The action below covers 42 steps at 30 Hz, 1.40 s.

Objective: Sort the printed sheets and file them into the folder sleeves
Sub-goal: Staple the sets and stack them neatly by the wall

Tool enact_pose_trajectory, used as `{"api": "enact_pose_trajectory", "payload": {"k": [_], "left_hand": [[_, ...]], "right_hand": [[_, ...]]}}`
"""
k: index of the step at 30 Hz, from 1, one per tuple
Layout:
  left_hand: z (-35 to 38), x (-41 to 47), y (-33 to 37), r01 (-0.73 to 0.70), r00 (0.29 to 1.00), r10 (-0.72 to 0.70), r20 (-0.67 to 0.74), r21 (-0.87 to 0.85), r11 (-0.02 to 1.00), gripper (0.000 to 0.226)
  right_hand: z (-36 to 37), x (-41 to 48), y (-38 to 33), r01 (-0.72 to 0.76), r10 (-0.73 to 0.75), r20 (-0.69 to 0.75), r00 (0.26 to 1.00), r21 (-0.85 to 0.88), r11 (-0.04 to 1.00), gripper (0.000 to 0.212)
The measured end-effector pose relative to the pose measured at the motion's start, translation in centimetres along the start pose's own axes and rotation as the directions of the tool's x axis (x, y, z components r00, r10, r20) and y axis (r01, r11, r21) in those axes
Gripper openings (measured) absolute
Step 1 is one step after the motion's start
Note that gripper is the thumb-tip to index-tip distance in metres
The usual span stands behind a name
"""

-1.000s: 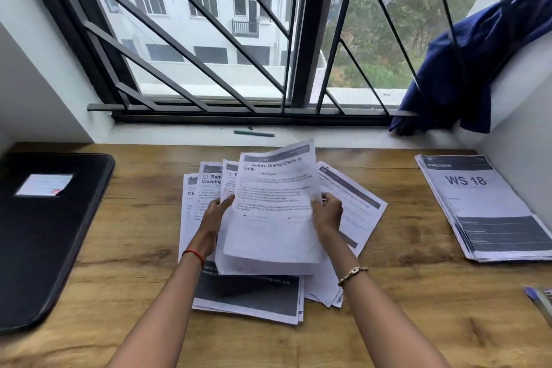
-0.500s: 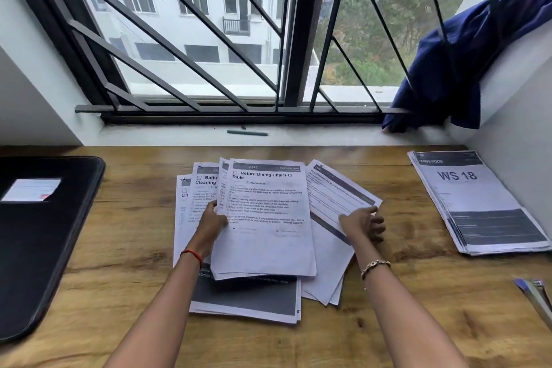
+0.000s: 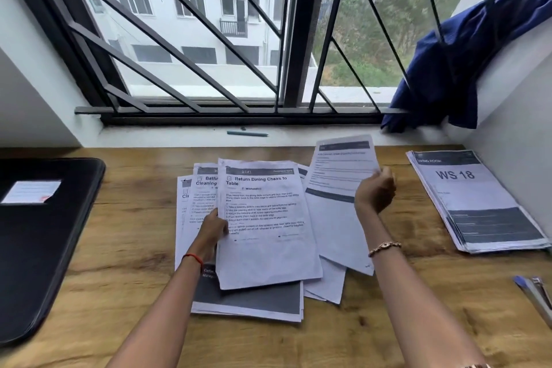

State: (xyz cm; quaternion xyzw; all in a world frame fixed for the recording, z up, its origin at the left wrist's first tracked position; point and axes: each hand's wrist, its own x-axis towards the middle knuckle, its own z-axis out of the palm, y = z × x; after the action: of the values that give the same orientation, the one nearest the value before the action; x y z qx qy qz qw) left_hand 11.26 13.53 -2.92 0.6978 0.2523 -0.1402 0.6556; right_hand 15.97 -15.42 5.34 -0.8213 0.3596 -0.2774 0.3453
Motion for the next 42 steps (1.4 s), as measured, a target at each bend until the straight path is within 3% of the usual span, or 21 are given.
{"api": "enact_pose_trajectory", "payload": {"k": [2, 5, 8, 12, 21, 42], "left_hand": [[-0.1, 0.0, -0.1, -0.020, 1.000, 0.021, 0.012, -0.042, 0.999, 0.033], [0.0, 0.0, -0.5, -0.047, 0.999, 0.048, 0.023, -0.054, 0.997, 0.032], [-0.2, 0.2, -1.1, -0.057, 0.998, 0.058, 0.027, -0.054, 0.997, 0.033], [-0.5, 0.5, -1.7, -0.039, 0.999, 0.041, 0.022, -0.085, 0.996, 0.031], [-0.9, 1.2, -2.3, 0.002, 0.998, 0.007, 0.067, -0.131, 0.991, 0.029], [-1.5, 1.7, -2.3, 0.064, 0.988, -0.036, 0.151, -0.187, 0.980, 0.032]], "right_hand": [[-0.7, 0.3, -2.3, 0.122, -0.116, -0.087, 0.989, 0.066, 0.990, 0.022], [-1.7, 0.5, -6.0, 0.329, -0.272, -0.252, 0.929, 0.219, 0.919, 0.023], [-2.7, 1.0, -9.0, 0.433, -0.322, -0.324, 0.890, 0.374, 0.820, 0.026], [-3.4, 1.8, -10.8, 0.322, -0.219, -0.244, 0.945, 0.559, 0.764, 0.020], [-0.3, 0.9, -8.3, 0.109, -0.165, 0.049, 0.985, 0.565, 0.818, 0.010], [4.2, -0.3, -5.3, 0.035, -0.199, 0.248, 0.948, 0.543, 0.839, 0.010]]}}
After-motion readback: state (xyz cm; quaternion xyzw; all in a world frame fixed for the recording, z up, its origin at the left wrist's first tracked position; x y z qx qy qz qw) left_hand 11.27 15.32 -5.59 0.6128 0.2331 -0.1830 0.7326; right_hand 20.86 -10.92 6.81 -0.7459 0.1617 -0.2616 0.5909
